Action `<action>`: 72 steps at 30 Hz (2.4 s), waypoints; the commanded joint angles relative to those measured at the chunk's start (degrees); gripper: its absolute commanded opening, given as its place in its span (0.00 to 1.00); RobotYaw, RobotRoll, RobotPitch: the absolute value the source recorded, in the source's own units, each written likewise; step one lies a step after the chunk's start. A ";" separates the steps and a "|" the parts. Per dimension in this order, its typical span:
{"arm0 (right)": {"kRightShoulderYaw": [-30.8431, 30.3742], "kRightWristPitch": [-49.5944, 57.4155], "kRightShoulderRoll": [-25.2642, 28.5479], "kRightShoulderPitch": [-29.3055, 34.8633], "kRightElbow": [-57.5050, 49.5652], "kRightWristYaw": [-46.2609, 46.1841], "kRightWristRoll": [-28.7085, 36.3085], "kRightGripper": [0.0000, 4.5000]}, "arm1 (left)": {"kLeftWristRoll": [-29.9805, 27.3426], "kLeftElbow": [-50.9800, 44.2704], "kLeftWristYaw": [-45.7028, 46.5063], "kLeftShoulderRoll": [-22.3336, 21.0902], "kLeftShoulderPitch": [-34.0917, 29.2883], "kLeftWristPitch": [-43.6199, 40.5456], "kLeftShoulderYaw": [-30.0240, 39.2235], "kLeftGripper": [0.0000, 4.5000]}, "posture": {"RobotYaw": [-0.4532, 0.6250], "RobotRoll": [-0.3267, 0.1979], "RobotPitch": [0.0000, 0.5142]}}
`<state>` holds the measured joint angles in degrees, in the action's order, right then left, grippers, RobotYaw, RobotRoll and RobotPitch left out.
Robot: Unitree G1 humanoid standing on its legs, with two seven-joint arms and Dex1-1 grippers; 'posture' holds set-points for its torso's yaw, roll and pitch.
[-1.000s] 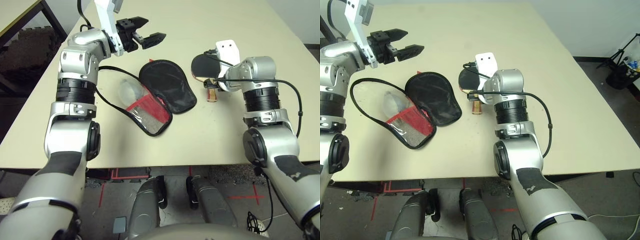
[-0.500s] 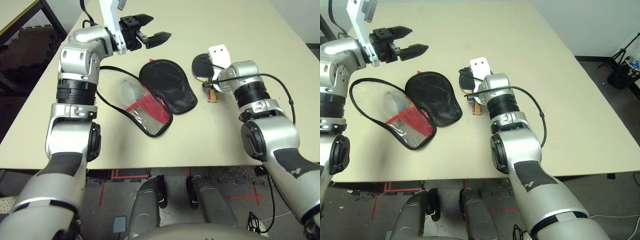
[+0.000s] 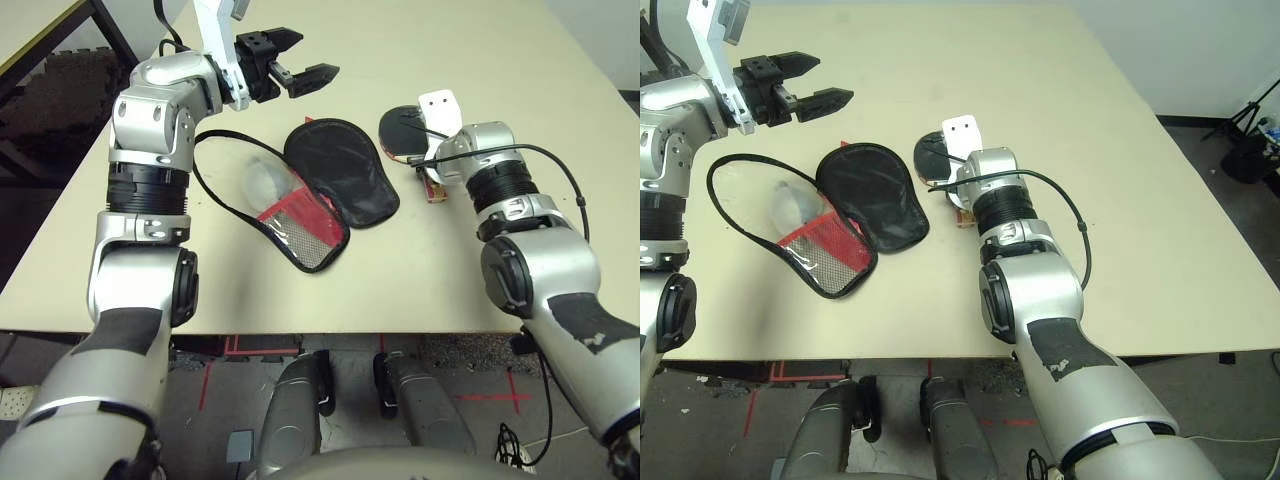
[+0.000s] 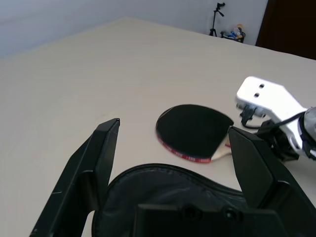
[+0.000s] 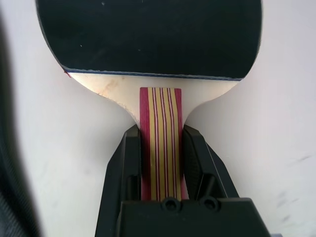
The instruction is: Store the ping-pong paddle in its case and zip it.
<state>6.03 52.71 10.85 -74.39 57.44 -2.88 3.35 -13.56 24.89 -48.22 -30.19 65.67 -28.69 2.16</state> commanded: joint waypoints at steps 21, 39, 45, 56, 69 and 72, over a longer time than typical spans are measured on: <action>-1.75 26.72 -14.26 2.97 -35.23 3.12 5.28 0.25 | 2.05 10.31 0.59 -12.09 4.75 7.25 3.73 1.00 | 0.33 0.62 0.27; -5.20 26.72 -16.99 6.61 -35.05 4.10 4.88 0.25 | 1.95 9.89 1.24 -13.02 3.10 6.73 4.78 1.00 | 0.36 0.62 0.33; -5.91 25.77 -17.58 6.93 -34.68 4.48 4.81 0.25 | 1.85 9.75 1.15 -12.91 2.94 6.39 4.72 1.00 | 0.36 0.62 0.34; -7.55 23.25 -17.75 7.42 -32.06 5.42 4.58 0.25 | 2.00 10.34 0.98 -13.26 2.87 6.47 4.78 1.00 | 0.38 0.62 0.36; -10.31 21.44 -19.65 8.65 -31.35 6.55 5.05 0.25 | 1.91 9.87 0.99 -13.85 1.98 5.93 5.02 1.00 | 0.39 0.62 0.38; -11.14 22.44 -19.88 9.43 -32.49 6.76 5.29 0.25 | 1.92 9.76 1.05 -13.78 1.89 5.81 4.96 1.00 | 0.39 0.62 0.39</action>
<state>-3.87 74.47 -6.36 -66.23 25.89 2.63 7.91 -11.64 35.10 -47.07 -43.17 68.28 -22.36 6.54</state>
